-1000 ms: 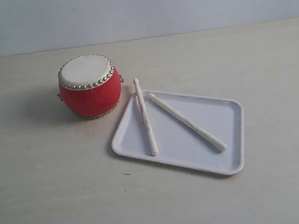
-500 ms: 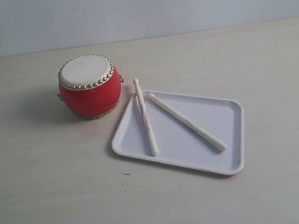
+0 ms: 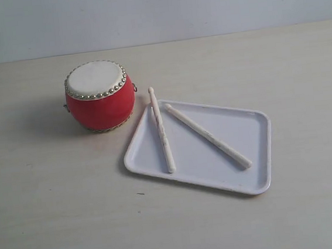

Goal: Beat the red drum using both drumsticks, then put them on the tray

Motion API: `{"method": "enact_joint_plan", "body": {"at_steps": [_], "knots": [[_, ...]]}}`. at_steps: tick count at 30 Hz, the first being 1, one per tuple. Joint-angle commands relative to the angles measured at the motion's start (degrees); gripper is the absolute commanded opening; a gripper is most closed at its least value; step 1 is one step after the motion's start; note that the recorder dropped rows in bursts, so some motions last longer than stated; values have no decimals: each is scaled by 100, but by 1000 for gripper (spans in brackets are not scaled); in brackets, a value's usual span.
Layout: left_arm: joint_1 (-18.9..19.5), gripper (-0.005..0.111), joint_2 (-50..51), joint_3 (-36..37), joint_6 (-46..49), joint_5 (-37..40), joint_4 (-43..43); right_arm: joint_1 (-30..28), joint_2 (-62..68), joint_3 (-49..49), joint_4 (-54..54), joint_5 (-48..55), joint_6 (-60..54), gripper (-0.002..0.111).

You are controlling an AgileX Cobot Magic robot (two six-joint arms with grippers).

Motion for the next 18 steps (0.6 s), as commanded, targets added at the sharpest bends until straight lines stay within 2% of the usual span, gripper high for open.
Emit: {"method": "enact_joint_plan", "body": {"at_steps": [1, 14, 16, 18], "knots": [[16, 0, -23, 18, 31, -9, -8, -26, -24, 29, -47, -6, -2, 0], [16, 0, -23, 18, 2, -107, 43, -26, -24, 29, -47, -6, -2, 0], [16, 0, -23, 18, -449, -396, 202, -26, -24, 29, -47, -6, -2, 0], [16, 0, -23, 18, -1762, -941, 859, -26, -24, 29, -47, -6, -2, 0]]}}
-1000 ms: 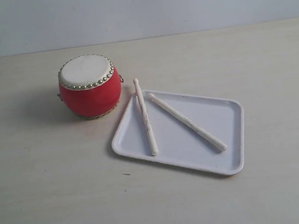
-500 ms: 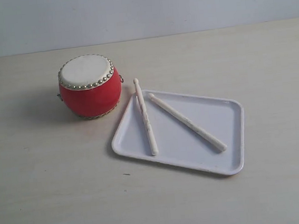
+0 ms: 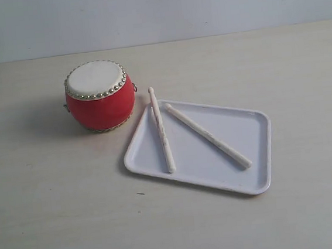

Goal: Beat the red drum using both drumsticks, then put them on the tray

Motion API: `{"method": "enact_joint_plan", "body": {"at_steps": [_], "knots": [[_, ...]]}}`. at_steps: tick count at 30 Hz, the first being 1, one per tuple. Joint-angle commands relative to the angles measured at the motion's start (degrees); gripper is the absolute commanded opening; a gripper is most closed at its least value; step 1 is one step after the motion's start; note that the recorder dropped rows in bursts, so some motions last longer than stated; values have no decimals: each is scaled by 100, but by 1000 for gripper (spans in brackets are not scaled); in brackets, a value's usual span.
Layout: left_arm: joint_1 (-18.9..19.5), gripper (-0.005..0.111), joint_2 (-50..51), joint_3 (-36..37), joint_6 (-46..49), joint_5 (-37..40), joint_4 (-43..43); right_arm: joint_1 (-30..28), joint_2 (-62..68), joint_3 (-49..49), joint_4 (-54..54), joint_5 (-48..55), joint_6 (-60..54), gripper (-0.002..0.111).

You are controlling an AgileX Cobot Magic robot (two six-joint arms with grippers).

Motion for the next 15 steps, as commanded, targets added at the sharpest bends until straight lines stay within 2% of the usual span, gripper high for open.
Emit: {"method": "enact_joint_plan", "body": {"at_steps": [1, 2, 4, 10, 15], "knots": [[16, 0, -23, 18, -2349, -990, 1334, -26, -24, 29, -47, -6, -13, 0], [16, 0, -23, 18, -3138, -1135, 2017, -26, -24, 29, -47, -6, -13, 0], [16, 0, -23, 18, -4048, -1161, 3077, -26, -24, 29, -47, -6, -13, 0], [16, 0, -23, 18, -3948, -1211, 4042, -26, -24, 29, -47, -6, -13, 0], [16, 0, -23, 18, -3716, -1165, 4191, -26, -24, 29, -47, -6, -13, 0]]}}
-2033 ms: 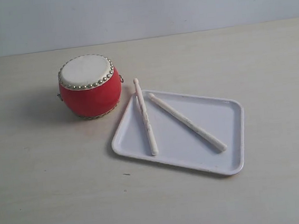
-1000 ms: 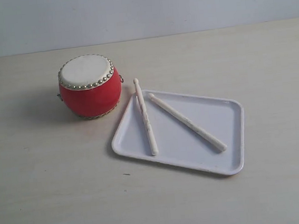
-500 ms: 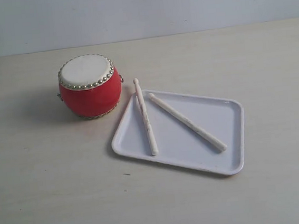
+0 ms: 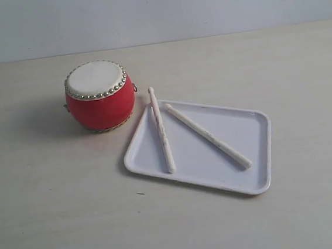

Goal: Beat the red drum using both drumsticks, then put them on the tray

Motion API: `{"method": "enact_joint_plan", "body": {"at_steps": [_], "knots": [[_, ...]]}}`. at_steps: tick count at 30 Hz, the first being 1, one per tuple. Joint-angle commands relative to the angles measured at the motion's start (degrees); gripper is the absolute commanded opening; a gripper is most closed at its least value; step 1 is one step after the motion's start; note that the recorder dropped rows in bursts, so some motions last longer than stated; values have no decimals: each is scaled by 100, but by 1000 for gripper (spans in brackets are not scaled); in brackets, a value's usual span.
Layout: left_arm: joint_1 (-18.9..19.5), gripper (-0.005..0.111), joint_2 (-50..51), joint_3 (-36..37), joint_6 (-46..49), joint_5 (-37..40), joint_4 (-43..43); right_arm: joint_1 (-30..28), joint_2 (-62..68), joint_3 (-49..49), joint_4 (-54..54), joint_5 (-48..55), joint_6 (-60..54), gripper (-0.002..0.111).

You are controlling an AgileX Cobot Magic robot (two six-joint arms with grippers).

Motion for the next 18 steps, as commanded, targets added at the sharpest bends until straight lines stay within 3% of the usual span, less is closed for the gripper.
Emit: {"method": "enact_joint_plan", "body": {"at_steps": [1, 7, 12, 18], "knots": [[16, 0, -23, 18, 100, -45, 374, -26, -24, 29, -47, -6, -13, 0], [174, 0, -23, 18, 179, -20, 907, -26, -24, 29, -47, -6, -13, 0], [544, 0, -23, 18, 248, 62, 907, -26, -24, 29, -47, -6, -13, 0], [690, 0, -23, 18, 873, 62, 764, -26, -24, 29, -47, -6, -13, 0]]}}
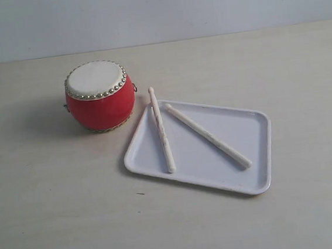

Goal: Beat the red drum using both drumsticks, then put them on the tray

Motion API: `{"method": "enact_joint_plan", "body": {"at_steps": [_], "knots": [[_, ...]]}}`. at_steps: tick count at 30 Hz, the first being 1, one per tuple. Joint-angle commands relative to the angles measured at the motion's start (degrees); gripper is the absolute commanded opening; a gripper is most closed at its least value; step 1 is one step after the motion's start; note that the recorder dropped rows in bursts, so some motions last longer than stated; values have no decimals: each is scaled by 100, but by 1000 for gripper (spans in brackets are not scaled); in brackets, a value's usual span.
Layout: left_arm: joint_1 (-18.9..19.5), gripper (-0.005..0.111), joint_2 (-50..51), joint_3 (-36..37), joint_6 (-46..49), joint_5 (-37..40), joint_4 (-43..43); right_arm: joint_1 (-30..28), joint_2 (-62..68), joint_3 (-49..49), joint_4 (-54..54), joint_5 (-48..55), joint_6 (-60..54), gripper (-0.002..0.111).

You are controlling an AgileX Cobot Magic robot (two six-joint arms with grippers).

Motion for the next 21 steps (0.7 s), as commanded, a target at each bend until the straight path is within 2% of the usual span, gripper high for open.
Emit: {"method": "enact_joint_plan", "body": {"at_steps": [1, 21], "knots": [[56, 0, -23, 18, 199, 1, -147, -26, -24, 29, -47, -6, -13, 0], [56, 0, -23, 18, 223, 95, -136, -26, -24, 29, -47, -6, -13, 0]]}}
